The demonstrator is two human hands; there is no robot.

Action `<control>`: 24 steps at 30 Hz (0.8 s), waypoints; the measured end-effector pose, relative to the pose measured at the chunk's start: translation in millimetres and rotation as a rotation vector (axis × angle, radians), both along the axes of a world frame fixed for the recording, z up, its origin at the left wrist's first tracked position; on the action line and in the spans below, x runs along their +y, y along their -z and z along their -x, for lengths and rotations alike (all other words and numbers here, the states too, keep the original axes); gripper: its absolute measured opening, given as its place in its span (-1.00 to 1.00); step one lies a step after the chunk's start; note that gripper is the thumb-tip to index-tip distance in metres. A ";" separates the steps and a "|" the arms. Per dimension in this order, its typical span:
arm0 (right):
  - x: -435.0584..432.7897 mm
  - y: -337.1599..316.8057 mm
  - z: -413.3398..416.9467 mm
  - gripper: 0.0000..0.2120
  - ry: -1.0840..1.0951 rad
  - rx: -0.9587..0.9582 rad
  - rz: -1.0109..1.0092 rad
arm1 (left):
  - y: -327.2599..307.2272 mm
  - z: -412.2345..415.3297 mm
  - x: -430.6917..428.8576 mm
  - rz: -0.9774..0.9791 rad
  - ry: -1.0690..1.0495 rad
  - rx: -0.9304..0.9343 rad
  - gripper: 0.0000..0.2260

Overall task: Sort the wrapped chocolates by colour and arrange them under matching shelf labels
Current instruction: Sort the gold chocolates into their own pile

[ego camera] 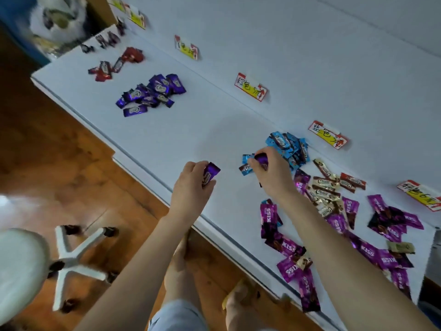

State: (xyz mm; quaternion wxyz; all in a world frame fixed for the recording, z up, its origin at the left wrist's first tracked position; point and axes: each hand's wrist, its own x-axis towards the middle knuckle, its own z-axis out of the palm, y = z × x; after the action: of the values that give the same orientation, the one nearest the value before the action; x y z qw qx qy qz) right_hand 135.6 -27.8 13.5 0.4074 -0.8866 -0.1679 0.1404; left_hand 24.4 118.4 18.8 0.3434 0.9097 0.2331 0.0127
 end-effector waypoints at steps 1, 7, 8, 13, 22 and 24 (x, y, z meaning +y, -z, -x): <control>21.9 1.4 -4.6 -0.74 -0.005 0.008 0.006 | 2.1 -2.6 18.2 0.001 -0.012 0.004 -0.62; 160.4 23.9 -43.9 -0.83 0.023 0.076 0.008 | 27.1 -30.4 147.2 -0.062 -0.034 0.067 -0.63; 183.4 28.6 -51.4 -0.83 0.030 0.108 0.010 | 31.0 -36.8 166.7 -0.067 -0.038 0.075 -0.63; 281.7 48.3 -88.8 -0.81 0.051 0.162 -0.019 | 50.1 -75.7 246.1 -0.091 -0.051 0.099 -0.61; 360.1 65.2 -119.2 -0.82 -0.017 0.134 -0.007 | 68.9 -124.5 307.8 -0.128 -0.069 0.124 -0.67; 356.3 63.5 -119.3 -0.77 -0.032 0.101 0.001 | 69.1 -126.1 308.2 -0.129 -0.051 0.113 -0.65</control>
State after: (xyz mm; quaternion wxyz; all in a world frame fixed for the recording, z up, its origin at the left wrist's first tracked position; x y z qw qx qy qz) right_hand 254.9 328.4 -50.0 0.4126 -0.8759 -0.1609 0.1917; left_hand 150.5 426.6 -50.2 0.2700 0.9229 0.2742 -0.0150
